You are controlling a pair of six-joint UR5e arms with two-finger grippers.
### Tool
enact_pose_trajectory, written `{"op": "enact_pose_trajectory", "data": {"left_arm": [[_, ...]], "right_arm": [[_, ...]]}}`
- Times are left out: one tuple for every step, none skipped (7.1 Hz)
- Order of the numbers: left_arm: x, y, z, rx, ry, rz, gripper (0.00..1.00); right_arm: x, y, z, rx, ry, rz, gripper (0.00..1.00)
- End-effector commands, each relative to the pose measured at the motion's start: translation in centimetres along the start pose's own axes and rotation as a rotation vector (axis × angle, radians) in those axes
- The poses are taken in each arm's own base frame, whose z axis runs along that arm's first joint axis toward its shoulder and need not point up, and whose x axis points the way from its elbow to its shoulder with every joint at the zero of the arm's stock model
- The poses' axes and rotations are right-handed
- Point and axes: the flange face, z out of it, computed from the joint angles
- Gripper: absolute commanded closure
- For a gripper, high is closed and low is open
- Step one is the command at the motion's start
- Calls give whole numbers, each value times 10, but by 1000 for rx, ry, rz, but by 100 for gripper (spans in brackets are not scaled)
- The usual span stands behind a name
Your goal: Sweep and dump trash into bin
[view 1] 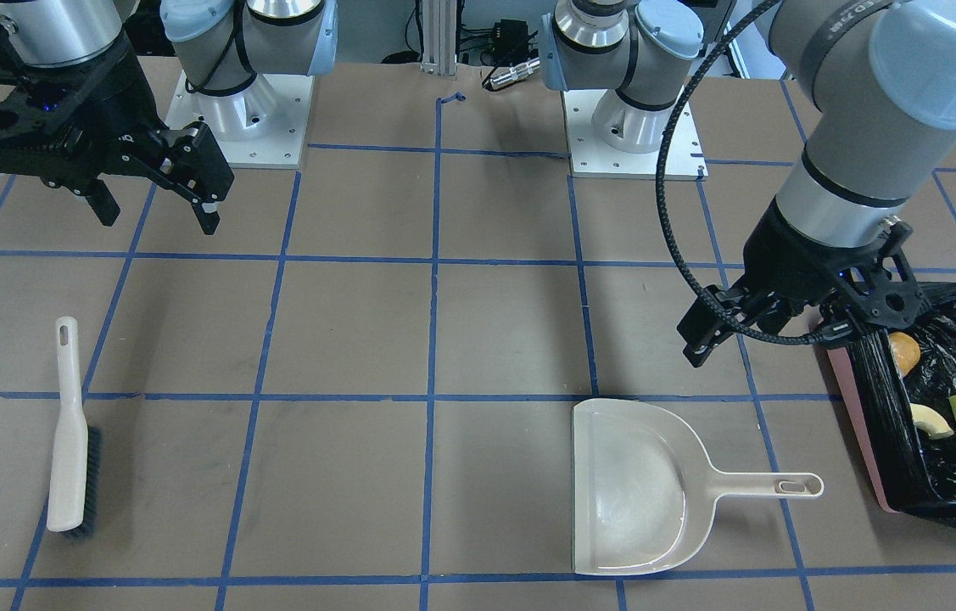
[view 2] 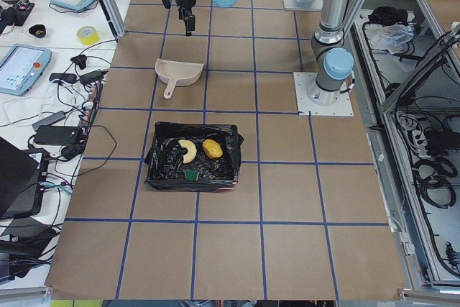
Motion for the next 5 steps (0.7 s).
{"op": "enact_pose_trajectory", "data": {"left_arm": [[6, 18, -3, 4, 11, 58, 0], [4, 28, -12, -17, 3, 246, 0], [-2, 46, -31, -77, -12, 358, 0], [-13, 61, -44, -118, -74, 405, 0], [-14, 63, -40, -126, -77, 406, 0]], "right_arm": [[0, 0, 0, -1, 1, 0, 0], [0, 0, 0, -2, 1, -3, 0], [0, 0, 0, -4, 1, -3, 0], [0, 0, 0, -4, 1, -3, 0], [0, 0, 0, -4, 1, -3, 0]]}}
